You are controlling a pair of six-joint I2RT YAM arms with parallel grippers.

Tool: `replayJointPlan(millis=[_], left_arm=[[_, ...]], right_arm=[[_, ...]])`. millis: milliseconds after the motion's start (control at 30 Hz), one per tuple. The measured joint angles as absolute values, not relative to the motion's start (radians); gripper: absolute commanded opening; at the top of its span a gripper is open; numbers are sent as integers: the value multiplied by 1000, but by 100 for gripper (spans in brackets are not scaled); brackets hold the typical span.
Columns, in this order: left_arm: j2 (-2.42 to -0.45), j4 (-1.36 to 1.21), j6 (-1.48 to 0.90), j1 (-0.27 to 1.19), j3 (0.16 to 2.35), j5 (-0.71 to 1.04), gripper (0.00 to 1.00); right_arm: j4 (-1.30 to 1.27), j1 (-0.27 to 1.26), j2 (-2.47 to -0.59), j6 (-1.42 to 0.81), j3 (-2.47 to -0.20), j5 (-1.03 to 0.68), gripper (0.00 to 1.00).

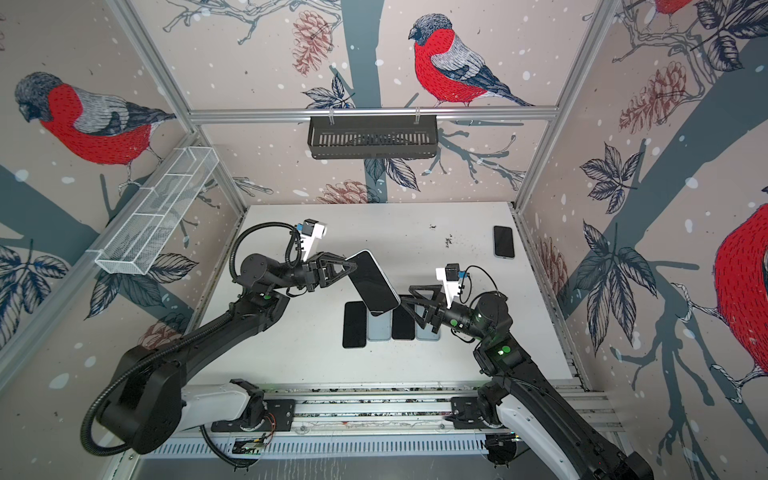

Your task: Take the phone out of the phone case

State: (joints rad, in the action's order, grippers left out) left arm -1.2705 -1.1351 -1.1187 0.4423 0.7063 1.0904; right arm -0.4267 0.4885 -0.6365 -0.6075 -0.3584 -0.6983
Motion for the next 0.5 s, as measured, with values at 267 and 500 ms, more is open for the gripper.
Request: replayJointPlan(millis=[267, 500], left_arm=[[-1276, -1199, -1179, 442, 694, 1062, 0], [-1276, -1223, -1190, 455, 693, 1051, 0]], right_arm=[[-496, 502, -581, -683, -316, -712, 68], [-542, 545, -616, -707, -310, -710, 68]])
